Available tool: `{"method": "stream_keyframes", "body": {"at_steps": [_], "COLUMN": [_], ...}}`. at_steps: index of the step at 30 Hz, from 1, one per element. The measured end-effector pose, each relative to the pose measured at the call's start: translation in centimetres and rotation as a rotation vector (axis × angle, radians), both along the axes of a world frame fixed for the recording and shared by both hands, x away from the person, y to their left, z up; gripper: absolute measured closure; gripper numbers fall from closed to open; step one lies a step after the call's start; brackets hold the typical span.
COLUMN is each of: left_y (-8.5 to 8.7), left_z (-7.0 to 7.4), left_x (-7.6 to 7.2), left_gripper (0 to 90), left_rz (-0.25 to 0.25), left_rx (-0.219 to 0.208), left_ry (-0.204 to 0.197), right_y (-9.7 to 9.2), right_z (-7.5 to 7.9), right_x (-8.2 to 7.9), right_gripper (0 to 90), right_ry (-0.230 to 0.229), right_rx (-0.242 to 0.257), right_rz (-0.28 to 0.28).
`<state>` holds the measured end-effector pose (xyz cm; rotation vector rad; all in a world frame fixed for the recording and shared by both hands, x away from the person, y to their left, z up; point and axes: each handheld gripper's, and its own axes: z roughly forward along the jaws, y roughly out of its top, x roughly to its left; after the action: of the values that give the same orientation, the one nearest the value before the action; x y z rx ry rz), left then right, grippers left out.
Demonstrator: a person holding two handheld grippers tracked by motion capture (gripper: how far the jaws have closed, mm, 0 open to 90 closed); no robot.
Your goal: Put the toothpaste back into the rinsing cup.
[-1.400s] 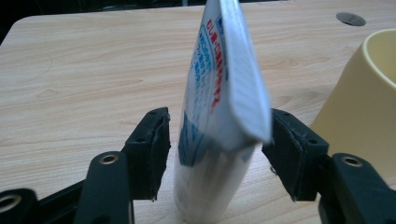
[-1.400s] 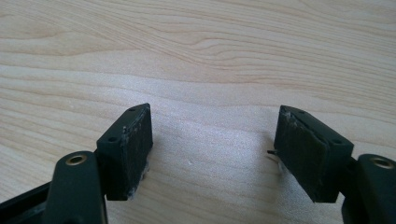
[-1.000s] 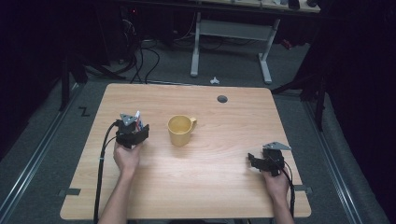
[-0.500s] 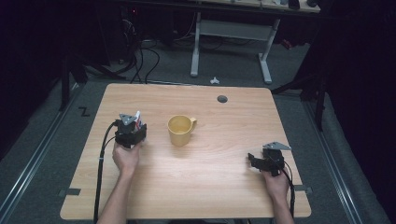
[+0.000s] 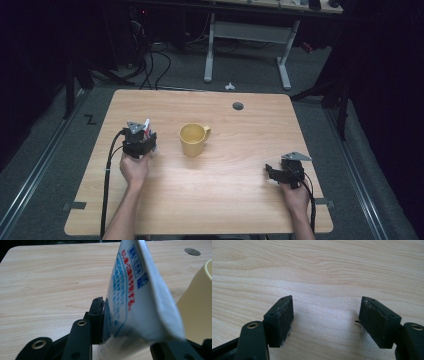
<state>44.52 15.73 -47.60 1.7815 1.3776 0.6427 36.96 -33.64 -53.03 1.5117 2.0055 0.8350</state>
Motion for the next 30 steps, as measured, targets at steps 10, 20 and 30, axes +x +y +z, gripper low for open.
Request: {"method": "stream_keyframes", "body": {"at_steps": [10,20,30], "left_y": [-0.3,-0.2,-0.1], "left_z": [0.2,0.8,1.5], "left_x": [-0.3,-1.0,-1.7], "left_gripper": [65.5,66.0,66.2], "left_rz": [-0.021,-0.045,-0.074], "left_rx": [0.004,-0.004,-0.015], "left_ry": [-0.016,-0.034,-0.052], "right_y": [0.0,0.0,0.0], "right_z": [0.0,0.0,0.0], "right_x": [0.0,0.0,0.0], "right_gripper": [27.9,27.9,27.9], "right_ry": [0.000,0.000,0.000], "right_rx": [0.000,0.000,0.000], "right_rz": [0.001,0.001,0.001]}}
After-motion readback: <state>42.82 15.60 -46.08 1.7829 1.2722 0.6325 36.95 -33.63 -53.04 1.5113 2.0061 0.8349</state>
